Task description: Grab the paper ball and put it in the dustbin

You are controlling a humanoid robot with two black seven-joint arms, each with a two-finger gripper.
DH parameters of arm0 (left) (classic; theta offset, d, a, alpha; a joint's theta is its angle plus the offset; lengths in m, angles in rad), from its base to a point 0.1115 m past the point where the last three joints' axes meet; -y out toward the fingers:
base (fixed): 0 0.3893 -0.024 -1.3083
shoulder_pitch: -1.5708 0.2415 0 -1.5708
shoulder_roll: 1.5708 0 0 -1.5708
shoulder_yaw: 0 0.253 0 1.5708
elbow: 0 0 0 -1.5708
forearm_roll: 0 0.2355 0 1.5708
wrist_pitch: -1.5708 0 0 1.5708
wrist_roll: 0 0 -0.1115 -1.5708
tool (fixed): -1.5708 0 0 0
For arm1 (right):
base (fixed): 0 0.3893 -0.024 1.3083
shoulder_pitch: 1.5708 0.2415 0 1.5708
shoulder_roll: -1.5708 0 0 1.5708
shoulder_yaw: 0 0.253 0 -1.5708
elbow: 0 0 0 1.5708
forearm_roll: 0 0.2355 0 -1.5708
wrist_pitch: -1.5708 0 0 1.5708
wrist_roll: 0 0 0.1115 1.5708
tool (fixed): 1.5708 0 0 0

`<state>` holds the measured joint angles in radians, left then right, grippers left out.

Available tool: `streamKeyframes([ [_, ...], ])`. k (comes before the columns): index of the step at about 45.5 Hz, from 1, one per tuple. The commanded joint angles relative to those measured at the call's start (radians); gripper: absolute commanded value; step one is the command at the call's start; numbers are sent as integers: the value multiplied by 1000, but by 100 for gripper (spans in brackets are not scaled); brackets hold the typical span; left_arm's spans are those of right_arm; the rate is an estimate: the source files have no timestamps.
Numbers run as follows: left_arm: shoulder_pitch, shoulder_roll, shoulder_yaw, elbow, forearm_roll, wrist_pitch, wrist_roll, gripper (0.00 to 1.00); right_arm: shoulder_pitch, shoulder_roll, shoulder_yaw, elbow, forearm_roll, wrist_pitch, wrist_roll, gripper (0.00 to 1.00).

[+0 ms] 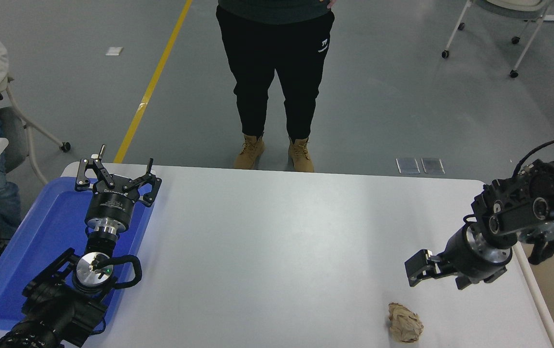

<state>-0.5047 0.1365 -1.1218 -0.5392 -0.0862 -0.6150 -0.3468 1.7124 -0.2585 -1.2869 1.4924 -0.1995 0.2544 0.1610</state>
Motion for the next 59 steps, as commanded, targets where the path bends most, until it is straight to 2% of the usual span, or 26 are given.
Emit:
streamKeyframes([
  [1, 0, 0, 0, -1, -1, 0, 0, 100, -97, 28, 32, 2, 3, -81, 0, 100],
  [46, 0, 0, -1, 1, 0, -3, 0, 100, -324, 117, 74, -116, -5, -296, -3, 100],
  [48, 0, 0, 0, 1, 0, -3, 0, 100, -327, 119, 74, -118, -1, -300, -3, 93],
  [54, 0, 0, 0, -1, 0, -3, 0, 100, -338, 119, 72, -118, -5, -308, -1, 56],
  [57, 0, 0, 0, 1, 0, -3, 0, 100, -347, 122, 72, -119, -5, -325, -1, 48],
  [59, 0, 0, 0, 1, 0, -3, 0, 100, -349, 123, 72, -119, -5, -340, -1, 45],
])
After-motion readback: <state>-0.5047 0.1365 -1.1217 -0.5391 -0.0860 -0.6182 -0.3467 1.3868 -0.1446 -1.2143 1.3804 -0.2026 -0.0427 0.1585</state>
